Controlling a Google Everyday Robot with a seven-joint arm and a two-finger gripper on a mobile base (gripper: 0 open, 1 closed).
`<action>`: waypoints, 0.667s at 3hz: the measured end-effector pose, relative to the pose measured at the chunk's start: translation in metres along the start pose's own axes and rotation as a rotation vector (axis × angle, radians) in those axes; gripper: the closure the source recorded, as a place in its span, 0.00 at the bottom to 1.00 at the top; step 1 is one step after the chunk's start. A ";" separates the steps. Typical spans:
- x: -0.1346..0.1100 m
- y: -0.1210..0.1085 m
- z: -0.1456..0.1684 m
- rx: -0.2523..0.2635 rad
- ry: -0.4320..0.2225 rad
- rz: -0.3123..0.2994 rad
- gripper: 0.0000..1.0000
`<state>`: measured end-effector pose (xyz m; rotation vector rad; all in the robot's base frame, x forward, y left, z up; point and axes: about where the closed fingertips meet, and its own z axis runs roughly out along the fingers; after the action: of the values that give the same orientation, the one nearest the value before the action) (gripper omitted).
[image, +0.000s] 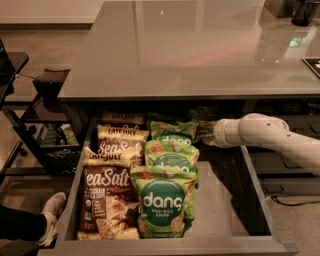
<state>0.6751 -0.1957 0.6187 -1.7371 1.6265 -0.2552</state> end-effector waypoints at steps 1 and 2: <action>0.000 0.000 0.000 0.000 0.000 0.000 1.00; -0.002 0.000 0.001 -0.002 -0.008 0.003 1.00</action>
Offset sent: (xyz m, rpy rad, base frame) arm 0.0000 0.0000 0.0000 0.0000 0.0000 0.0000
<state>0.6750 -0.1939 0.6186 -1.7352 1.6247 -0.2451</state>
